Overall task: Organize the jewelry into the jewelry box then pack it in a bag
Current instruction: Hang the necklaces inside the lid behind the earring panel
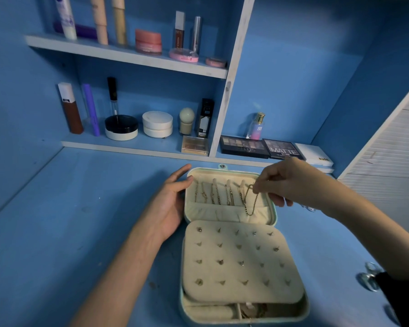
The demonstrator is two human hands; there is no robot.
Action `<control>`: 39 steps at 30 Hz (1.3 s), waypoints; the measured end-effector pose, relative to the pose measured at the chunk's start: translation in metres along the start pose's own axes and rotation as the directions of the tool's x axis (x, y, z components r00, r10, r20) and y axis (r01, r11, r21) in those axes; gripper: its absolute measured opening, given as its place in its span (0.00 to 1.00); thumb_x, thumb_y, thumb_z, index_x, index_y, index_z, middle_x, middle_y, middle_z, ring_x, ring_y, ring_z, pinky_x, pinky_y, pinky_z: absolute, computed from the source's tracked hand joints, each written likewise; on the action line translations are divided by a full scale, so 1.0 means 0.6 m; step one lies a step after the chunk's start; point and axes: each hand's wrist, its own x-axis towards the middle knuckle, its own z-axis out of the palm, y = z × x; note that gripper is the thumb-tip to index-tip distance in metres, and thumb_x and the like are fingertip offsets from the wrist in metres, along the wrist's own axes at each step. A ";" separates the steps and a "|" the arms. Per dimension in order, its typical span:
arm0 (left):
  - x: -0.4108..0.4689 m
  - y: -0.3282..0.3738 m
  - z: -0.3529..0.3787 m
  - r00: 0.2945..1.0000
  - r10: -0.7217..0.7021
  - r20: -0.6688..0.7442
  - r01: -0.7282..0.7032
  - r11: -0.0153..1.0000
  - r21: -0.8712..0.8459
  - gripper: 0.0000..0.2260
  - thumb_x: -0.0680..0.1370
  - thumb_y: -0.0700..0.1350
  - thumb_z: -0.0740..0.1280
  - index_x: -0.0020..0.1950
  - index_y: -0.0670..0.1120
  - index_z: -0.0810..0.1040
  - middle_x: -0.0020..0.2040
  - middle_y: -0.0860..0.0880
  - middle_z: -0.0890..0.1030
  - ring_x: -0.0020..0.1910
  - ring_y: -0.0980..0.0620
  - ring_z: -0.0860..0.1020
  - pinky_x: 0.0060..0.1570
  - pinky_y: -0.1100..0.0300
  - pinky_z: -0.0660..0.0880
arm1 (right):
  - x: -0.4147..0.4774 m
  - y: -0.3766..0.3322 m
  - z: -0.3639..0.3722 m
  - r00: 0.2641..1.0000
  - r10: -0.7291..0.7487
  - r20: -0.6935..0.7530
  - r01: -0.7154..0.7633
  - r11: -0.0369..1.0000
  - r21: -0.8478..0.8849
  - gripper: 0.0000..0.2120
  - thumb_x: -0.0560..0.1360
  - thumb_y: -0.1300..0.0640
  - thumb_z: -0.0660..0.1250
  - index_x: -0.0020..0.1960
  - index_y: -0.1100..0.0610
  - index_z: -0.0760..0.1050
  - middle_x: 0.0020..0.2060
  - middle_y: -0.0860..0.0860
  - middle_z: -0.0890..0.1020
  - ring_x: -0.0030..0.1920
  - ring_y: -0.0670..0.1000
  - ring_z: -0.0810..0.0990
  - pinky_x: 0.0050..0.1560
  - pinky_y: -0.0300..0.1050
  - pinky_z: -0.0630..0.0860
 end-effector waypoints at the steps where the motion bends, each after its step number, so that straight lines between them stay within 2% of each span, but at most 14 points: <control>1: 0.000 0.000 0.000 1.000 0.001 0.001 -0.001 1.000 -0.003 0.18 0.79 0.38 0.60 0.68 0.50 0.72 0.47 0.46 0.81 0.46 0.49 0.78 0.43 0.55 0.74 | 0.003 0.003 0.004 0.998 -0.034 -0.061 0.034 0.999 -0.006 0.08 0.74 0.55 0.67 0.38 0.54 0.81 0.20 0.46 0.75 0.21 0.43 0.68 0.22 0.29 0.63; 3: 0.001 0.001 0.000 1.000 0.003 0.006 -0.003 1.000 -0.015 0.18 0.79 0.37 0.60 0.68 0.49 0.71 0.48 0.45 0.80 0.47 0.49 0.78 0.43 0.55 0.75 | 0.010 0.012 0.015 0.981 -0.103 -0.167 0.091 0.993 -0.075 0.07 0.74 0.55 0.67 0.38 0.52 0.80 0.19 0.44 0.74 0.22 0.42 0.70 0.25 0.31 0.65; 5: 0.001 0.001 0.000 1.000 0.004 0.012 -0.003 1.000 -0.029 0.18 0.79 0.37 0.60 0.68 0.49 0.71 0.49 0.45 0.80 0.46 0.49 0.78 0.43 0.55 0.75 | 0.013 0.020 0.027 0.972 -0.132 -0.192 0.099 0.980 -0.170 0.07 0.74 0.54 0.67 0.38 0.51 0.80 0.21 0.43 0.74 0.26 0.43 0.71 0.29 0.36 0.67; 11: 0.003 0.000 0.000 1.000 -0.004 0.013 0.005 0.999 -0.037 0.19 0.79 0.36 0.60 0.68 0.48 0.71 0.48 0.45 0.81 0.45 0.50 0.79 0.40 0.57 0.76 | 0.014 0.043 0.045 0.989 -0.135 -0.067 0.102 0.927 -0.360 0.03 0.73 0.54 0.67 0.45 0.47 0.80 0.40 0.44 0.80 0.43 0.47 0.76 0.46 0.44 0.75; 13: 0.003 0.001 0.000 1.000 -0.006 0.012 0.006 0.999 -0.040 0.18 0.79 0.36 0.60 0.68 0.49 0.71 0.48 0.45 0.81 0.45 0.50 0.79 0.39 0.57 0.76 | 0.009 0.046 0.045 0.986 -0.168 -0.017 0.149 0.913 -0.379 0.02 0.72 0.50 0.69 0.44 0.47 0.77 0.41 0.43 0.77 0.44 0.46 0.74 0.46 0.43 0.73; 15: 0.003 0.001 -0.001 1.000 -0.008 0.012 0.008 0.999 -0.038 0.18 0.79 0.36 0.60 0.68 0.49 0.71 0.48 0.45 0.81 0.45 0.49 0.79 0.39 0.57 0.77 | 0.007 0.049 0.048 0.979 -0.205 0.013 0.194 0.900 -0.392 0.07 0.71 0.46 0.69 0.45 0.48 0.77 0.40 0.42 0.74 0.45 0.45 0.71 0.46 0.43 0.72; 18: 0.003 0.001 0.000 1.000 -0.012 0.012 0.012 0.999 -0.037 0.18 0.79 0.36 0.60 0.68 0.49 0.72 0.49 0.44 0.81 0.47 0.48 0.79 0.41 0.55 0.76 | 0.010 0.051 0.058 0.960 -0.275 -0.050 0.224 0.865 -0.448 0.07 0.73 0.46 0.67 0.45 0.49 0.77 0.37 0.41 0.70 0.45 0.45 0.69 0.41 0.41 0.68; 20: 0.003 0.001 0.000 1.000 -0.013 0.012 0.014 0.999 -0.035 0.18 0.79 0.36 0.60 0.68 0.49 0.72 0.49 0.44 0.81 0.47 0.48 0.79 0.42 0.55 0.76 | 0.012 0.052 0.066 0.947 -0.298 -0.117 0.213 0.859 -0.465 0.06 0.75 0.47 0.66 0.43 0.49 0.75 0.38 0.43 0.72 0.46 0.46 0.70 0.39 0.42 0.65; 23: 0.003 0.000 -0.001 1.000 -0.012 0.010 0.013 0.999 -0.034 0.18 0.79 0.36 0.60 0.68 0.49 0.72 0.51 0.44 0.80 0.48 0.48 0.78 0.44 0.54 0.75 | 0.011 0.054 0.071 0.936 -0.300 -0.181 0.201 0.884 -0.423 0.07 0.75 0.47 0.65 0.43 0.50 0.76 0.39 0.46 0.77 0.46 0.48 0.71 0.40 0.44 0.68; 27: 0.002 0.000 -0.002 1.000 -0.012 0.018 0.012 0.999 -0.029 0.18 0.79 0.36 0.59 0.68 0.49 0.71 0.54 0.43 0.80 0.50 0.47 0.78 0.44 0.54 0.75 | 0.008 0.055 0.067 0.965 -0.246 -0.088 0.197 0.906 -0.374 0.09 0.73 0.45 0.66 0.41 0.49 0.73 0.37 0.43 0.73 0.46 0.46 0.69 0.46 0.45 0.72; 30: 0.003 0.000 -0.002 1.000 -0.013 0.015 0.013 0.999 -0.031 0.19 0.79 0.36 0.59 0.69 0.48 0.71 0.56 0.42 0.79 0.51 0.47 0.77 0.45 0.54 0.74 | 0.010 0.057 0.066 0.964 -0.266 -0.015 0.237 0.883 -0.404 0.06 0.73 0.50 0.67 0.41 0.50 0.74 0.36 0.41 0.71 0.46 0.45 0.67 0.44 0.34 0.68; 33: 0.002 0.001 -0.001 1.000 -0.014 0.019 0.014 1.000 -0.027 0.19 0.79 0.36 0.59 0.69 0.49 0.71 0.57 0.41 0.79 0.51 0.47 0.78 0.45 0.54 0.75 | 0.005 0.054 0.061 0.966 -0.260 -0.015 0.238 0.906 -0.351 0.02 0.73 0.56 0.67 0.43 0.54 0.78 0.36 0.43 0.73 0.41 0.40 0.69 0.42 0.28 0.66; 36: 0.003 0.001 -0.001 1.000 -0.017 0.016 0.018 1.000 -0.021 0.19 0.79 0.36 0.59 0.69 0.49 0.71 0.54 0.43 0.80 0.49 0.48 0.78 0.44 0.54 0.75 | 0.002 0.051 0.059 0.971 -0.241 -0.011 0.226 0.926 -0.302 0.01 0.72 0.57 0.68 0.43 0.53 0.76 0.38 0.44 0.74 0.38 0.39 0.71 0.41 0.30 0.68; 39: 0.003 0.000 -0.001 1.000 -0.021 0.016 0.022 1.000 -0.020 0.19 0.79 0.37 0.59 0.69 0.49 0.71 0.53 0.44 0.80 0.49 0.48 0.79 0.42 0.55 0.76 | 0.006 0.056 0.061 0.973 -0.230 -0.005 0.221 0.944 -0.244 0.08 0.72 0.59 0.68 0.45 0.50 0.70 0.36 0.45 0.76 0.35 0.39 0.72 0.36 0.29 0.68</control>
